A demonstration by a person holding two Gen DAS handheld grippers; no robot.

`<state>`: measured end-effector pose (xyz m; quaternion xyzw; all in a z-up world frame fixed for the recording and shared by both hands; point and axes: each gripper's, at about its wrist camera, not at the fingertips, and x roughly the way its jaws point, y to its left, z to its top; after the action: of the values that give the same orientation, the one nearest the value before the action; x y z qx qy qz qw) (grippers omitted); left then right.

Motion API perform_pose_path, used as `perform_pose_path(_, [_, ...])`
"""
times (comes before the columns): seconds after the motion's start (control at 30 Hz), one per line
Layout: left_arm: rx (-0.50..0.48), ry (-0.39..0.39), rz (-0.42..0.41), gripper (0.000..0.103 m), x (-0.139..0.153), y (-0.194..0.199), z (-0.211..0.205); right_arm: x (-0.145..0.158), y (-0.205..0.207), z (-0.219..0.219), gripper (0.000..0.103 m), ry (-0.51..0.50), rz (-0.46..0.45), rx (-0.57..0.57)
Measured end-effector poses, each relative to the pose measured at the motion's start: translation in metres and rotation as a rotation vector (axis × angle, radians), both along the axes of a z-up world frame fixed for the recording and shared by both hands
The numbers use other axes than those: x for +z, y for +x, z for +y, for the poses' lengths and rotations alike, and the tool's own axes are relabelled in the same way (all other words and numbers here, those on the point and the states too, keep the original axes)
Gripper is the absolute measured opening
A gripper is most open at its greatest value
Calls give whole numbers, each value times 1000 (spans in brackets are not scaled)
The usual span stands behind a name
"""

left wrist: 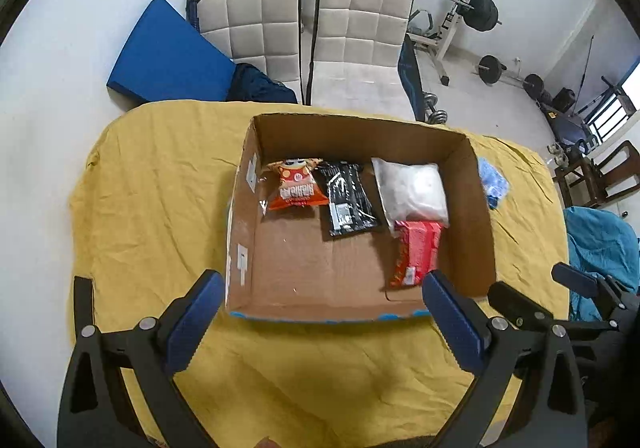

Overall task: Organize soft objects
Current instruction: 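Release both packs in the box and lift the tools away, then grasp the yellow snack bag with the right tool while the left grasps the blue milk pack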

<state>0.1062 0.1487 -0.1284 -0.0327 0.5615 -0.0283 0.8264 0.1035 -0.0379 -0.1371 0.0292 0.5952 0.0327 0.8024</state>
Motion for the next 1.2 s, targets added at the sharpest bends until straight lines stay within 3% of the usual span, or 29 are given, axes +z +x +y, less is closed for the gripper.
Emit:
perform_pose_path(0.2, [8,-21,-4,102,11,-18,-8,15,-11,-18,103,48,-17,-7])
perform_pose_path(0.37, [14,-5,7,102,4,-19,-26,-1,-5,-72,103,102,23,-108])
perform_pose_path(0.6, [9,40,65,102,-36,-4,-64,-85,24,-176,103,167,209,-326])
perform_pose_path(0.77, [2,60,136,102,-75,21,-90,-159,48,-214,103,322,335,-450])
perform_pose_path(0.87, [-4,84,175,102,-96,35,-102,-193,61,-213,96,371,386,-471])
perform_pose_path(0.97, [-1,97,214,102,-115,48,-110,-224,71,-206,75,409,432,-467])
perform_pose_path(1.0, [1,101,228,102,-121,52,-112,-231,74,-204,73,430,442,-466])
perform_pose_path(1.03, [3,102,240,102,-127,55,-114,-238,75,-202,73,457,450,-464])
perform_pose_path(1.1, [6,108,256,102,-133,60,-117,-248,79,-196,57,483,457,-446])
perform_pose_path(1.2, [6,117,269,102,-139,65,-122,-251,82,-191,44,475,443,-400])
